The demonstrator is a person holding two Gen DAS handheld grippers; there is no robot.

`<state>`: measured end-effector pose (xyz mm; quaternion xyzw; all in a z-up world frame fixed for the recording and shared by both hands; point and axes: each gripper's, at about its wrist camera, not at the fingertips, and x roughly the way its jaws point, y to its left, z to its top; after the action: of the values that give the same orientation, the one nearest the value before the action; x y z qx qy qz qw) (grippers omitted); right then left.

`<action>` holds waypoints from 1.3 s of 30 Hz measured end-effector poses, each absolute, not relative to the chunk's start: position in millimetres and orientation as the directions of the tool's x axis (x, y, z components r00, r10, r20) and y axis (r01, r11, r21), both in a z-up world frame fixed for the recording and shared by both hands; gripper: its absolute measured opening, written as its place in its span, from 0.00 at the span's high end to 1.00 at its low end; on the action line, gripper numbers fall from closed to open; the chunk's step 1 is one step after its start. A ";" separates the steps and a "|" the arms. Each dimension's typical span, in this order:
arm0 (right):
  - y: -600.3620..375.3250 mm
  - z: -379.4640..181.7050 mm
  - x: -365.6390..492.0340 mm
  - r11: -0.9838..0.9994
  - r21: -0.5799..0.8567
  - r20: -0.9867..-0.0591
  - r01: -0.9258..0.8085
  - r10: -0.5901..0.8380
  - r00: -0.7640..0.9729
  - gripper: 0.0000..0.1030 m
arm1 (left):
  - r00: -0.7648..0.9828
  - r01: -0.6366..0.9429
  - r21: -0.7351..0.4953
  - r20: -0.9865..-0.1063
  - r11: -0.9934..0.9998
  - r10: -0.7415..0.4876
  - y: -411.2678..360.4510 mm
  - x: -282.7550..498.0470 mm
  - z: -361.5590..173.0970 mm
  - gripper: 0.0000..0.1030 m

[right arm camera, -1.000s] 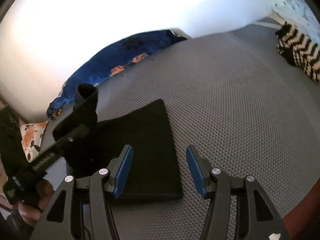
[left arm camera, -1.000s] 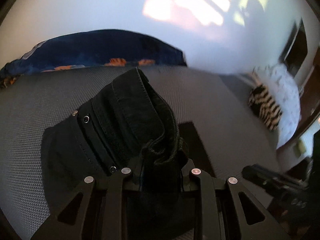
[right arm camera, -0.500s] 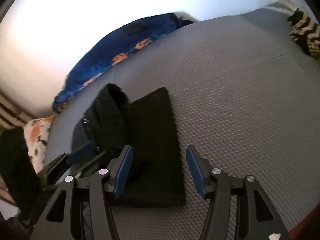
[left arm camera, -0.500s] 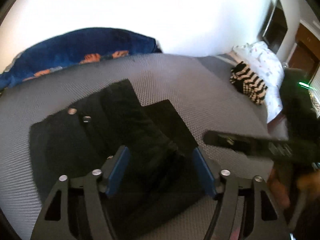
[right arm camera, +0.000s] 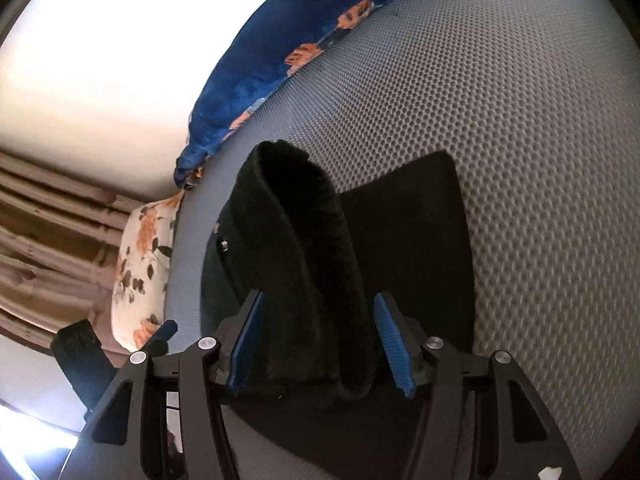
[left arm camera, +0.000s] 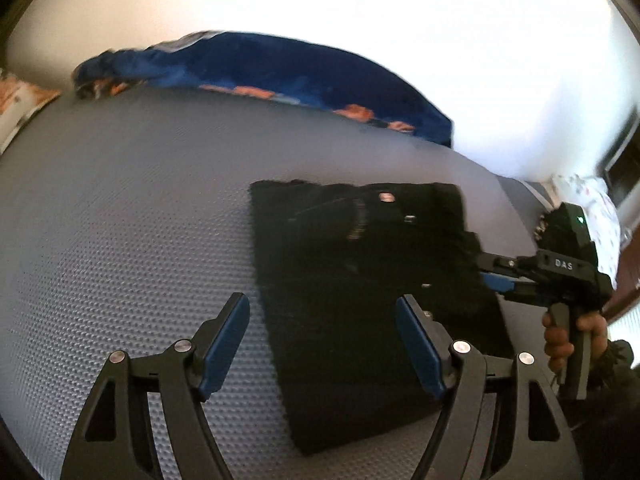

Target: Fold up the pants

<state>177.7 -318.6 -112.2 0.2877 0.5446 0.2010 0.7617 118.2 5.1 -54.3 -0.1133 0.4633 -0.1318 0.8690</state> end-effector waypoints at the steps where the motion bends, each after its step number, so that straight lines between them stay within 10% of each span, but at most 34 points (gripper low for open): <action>1: -317.6 -115.4 181.0 0.749 0.663 -0.710 0.000 0.629 0.316 0.51 | 0.534 0.116 -0.319 -0.779 0.941 -0.330 6.7 119.4 -56.9 0.27; 18: -282.2 -79.8 177.0 0.765 0.641 -0.686 -0.067 0.610 0.397 0.90 | 0.489 0.063 -0.278 -0.829 0.959 -0.272 9.8 135.0 -84.1 0.27; 31: -336.0 -90.1 136.6 0.881 0.455 -0.816 0.128 0.355 0.457 0.90 | 0.485 0.158 -0.232 -0.828 0.960 -0.280 -18.6 145.0 -87.9 0.27; 39: -343.6 -81.0 127.3 0.888 0.429 -0.830 0.167 0.314 0.460 0.71 | 0.442 0.212 -0.173 -0.861 0.962 -0.252 -29.3 142.3 -104.9 0.27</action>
<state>127.3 -343.6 -81.0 0.2325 0.5176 0.0448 0.8222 142.3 -29.3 -104.9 -0.0197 0.5103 -0.1366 0.8489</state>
